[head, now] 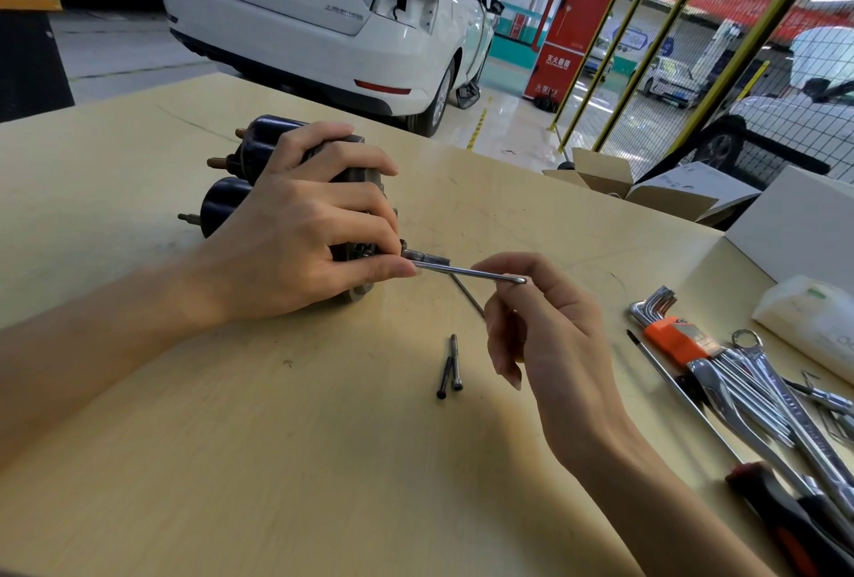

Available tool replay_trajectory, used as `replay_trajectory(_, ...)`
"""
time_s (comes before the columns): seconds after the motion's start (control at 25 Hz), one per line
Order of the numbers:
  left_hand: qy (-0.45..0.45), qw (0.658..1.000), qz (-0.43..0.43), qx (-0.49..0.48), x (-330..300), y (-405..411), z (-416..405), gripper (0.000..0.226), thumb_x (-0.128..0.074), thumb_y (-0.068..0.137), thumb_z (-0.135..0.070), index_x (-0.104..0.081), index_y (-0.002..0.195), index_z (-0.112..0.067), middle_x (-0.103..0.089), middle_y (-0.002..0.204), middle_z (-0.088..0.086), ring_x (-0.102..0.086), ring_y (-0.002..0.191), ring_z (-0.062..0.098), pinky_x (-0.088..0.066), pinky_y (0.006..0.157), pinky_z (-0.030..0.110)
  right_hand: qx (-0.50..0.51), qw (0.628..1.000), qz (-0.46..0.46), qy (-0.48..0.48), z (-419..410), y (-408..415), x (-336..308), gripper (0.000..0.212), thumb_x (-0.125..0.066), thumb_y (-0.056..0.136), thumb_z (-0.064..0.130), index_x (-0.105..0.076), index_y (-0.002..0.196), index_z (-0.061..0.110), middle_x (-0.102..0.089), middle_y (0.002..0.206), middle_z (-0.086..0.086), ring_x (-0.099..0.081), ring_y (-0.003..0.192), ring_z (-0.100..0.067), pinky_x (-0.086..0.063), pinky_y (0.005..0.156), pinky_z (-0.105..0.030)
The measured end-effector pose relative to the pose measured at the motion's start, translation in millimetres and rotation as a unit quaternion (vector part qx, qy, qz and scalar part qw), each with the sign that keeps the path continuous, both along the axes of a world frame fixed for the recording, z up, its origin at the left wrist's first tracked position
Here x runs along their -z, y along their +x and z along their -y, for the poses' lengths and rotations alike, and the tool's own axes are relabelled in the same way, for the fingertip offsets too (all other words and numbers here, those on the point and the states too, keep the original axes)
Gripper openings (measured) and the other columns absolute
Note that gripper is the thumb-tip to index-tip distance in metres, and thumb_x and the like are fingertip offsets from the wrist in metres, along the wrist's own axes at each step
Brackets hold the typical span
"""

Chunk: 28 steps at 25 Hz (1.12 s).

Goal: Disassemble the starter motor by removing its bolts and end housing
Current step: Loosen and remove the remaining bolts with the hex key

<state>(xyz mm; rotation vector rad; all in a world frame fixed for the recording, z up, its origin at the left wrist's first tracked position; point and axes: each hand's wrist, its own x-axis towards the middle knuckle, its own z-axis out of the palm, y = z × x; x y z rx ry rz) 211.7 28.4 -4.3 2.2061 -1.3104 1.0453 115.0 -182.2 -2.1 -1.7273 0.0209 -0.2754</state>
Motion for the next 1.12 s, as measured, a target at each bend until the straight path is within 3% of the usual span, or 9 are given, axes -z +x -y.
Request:
replay_trajectory(0.24,-0.007,1.0,0.005,-0.004,-0.4,0.1,0.3,0.026,-0.065,0.09,-0.046,-0.076,0.081,-0.024,-0.072,0.092,-0.014,-0.055,0.122,0.021,-0.025,0.113,0.049,0.021,1.0,-0.015,0.007,0.4,3.0,0.8,0.028,-0.036,0.101,0.009,-0.063,0.101,0.018,-0.054,0.054,0.003,-0.044,0.041,-0.011,-0.032,0.037,-0.023)
replay_trajectory(0.52,-0.007,1.0,0.004,-0.007,-0.7,-0.3,0.5,0.024,-0.067,0.089,-0.045,-0.076,0.081,-0.024,-0.072,0.092,-0.014,-0.056,0.122,0.021,-0.025,0.113,0.048,-0.01,0.997,-0.03,0.068,0.1,3.5,1.4,0.037,-0.038,0.104,0.025,-0.065,0.086,0.007,-0.049,0.052,-0.003,-0.04,0.04,-0.015,-0.03,0.036,-0.022)
replay_trajectory(0.8,-0.002,1.0,0.001,-0.005,-1.1,-0.4,0.0,0.026,-0.066,0.088,-0.048,-0.076,0.08,-0.024,-0.071,0.093,-0.014,-0.055,0.123,0.021,-0.023,0.114,0.047,-0.035,0.986,-0.079,0.141,3.5,7.2,-1.0,0.052,-0.041,0.102,0.04,-0.062,0.057,0.024,-0.048,0.051,-0.002,-0.039,0.039,-0.016,-0.03,0.035,-0.022)
replay_trajectory(1.12,-0.001,1.0,0.001,-0.007,-1.3,0.0,-0.5,0.025,-0.068,0.087,-0.048,-0.075,0.081,-0.024,-0.071,0.093,-0.014,-0.055,0.123,0.022,-0.024,0.114,0.048,-0.099,0.979,-0.085,0.154,3.0,7.8,-0.5,0.054,-0.037,0.096,0.051,-0.055,0.059,0.016,-0.042,0.045,-0.004,-0.035,0.037,-0.017,-0.029,0.037,-0.02)
